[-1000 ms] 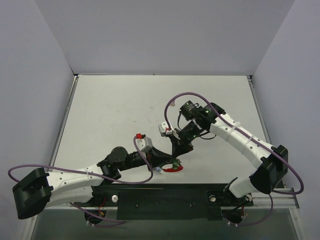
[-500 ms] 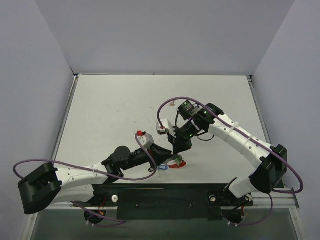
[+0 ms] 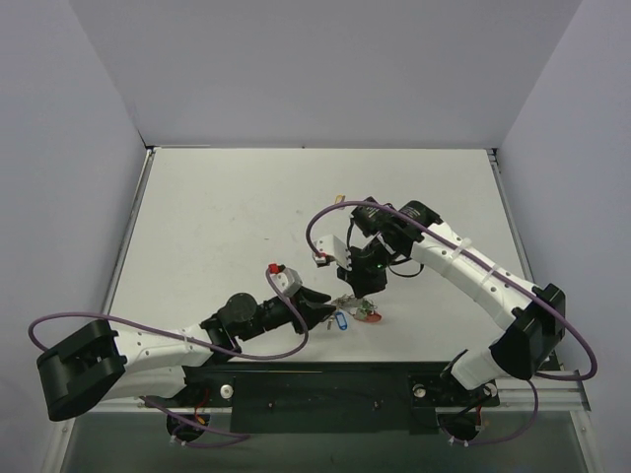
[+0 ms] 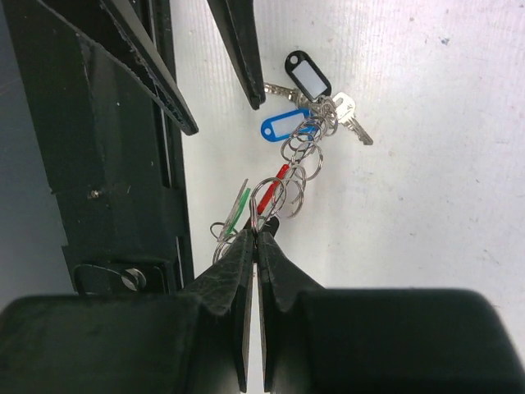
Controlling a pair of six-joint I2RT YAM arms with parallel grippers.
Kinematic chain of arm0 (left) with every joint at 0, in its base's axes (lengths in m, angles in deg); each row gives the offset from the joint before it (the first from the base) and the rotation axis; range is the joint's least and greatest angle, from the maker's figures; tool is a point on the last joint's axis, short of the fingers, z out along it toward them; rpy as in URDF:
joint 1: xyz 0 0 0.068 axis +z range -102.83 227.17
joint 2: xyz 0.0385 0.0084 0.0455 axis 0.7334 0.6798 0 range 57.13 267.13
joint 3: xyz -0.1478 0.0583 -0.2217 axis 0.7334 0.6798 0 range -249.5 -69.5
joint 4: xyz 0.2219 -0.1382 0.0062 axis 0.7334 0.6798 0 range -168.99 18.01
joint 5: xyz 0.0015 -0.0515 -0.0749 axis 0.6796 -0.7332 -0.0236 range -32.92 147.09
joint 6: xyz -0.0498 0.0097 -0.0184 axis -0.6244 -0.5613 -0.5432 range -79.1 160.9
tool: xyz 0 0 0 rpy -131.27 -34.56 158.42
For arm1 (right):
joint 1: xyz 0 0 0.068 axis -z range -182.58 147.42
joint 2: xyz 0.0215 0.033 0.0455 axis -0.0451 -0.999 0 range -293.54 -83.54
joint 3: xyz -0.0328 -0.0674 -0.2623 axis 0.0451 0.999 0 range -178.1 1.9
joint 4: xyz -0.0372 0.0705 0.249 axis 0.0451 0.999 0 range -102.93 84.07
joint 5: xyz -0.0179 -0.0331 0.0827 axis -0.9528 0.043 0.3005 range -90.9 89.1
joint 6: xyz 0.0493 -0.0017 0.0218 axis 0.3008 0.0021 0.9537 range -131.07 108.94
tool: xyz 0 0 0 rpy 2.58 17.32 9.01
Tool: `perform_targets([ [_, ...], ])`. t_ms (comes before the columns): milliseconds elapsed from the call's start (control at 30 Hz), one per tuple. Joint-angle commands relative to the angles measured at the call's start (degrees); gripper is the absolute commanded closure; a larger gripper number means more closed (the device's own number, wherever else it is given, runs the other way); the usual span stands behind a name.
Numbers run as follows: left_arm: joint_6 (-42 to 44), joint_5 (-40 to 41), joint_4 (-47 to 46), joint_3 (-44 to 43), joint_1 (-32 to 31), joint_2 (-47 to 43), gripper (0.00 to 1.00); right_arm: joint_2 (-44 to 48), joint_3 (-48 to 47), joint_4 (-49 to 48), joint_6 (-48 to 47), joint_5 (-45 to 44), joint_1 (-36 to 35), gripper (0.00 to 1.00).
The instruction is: Put the keys on the keyring
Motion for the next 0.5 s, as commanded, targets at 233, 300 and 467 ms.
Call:
perform_targets([
  [233, 10.9, 6.5, -4.2, -6.5, -3.4, 6.7, 0.58, -2.8, -5.2, 7.5, -0.7, -4.9, -1.0, 1.0],
  [300, 11.6, 7.3, -7.0, -7.4, -3.8, 9.2, 0.58, -3.1, -5.3, 7.9, -0.9, -4.6, -1.1, 1.0],
  [467, 11.9, 8.4, -9.9, -9.1, -4.8, 13.0, 0.59, -2.9, -5.1, 8.0, -0.9, -3.8, -0.9, 1.0],
])
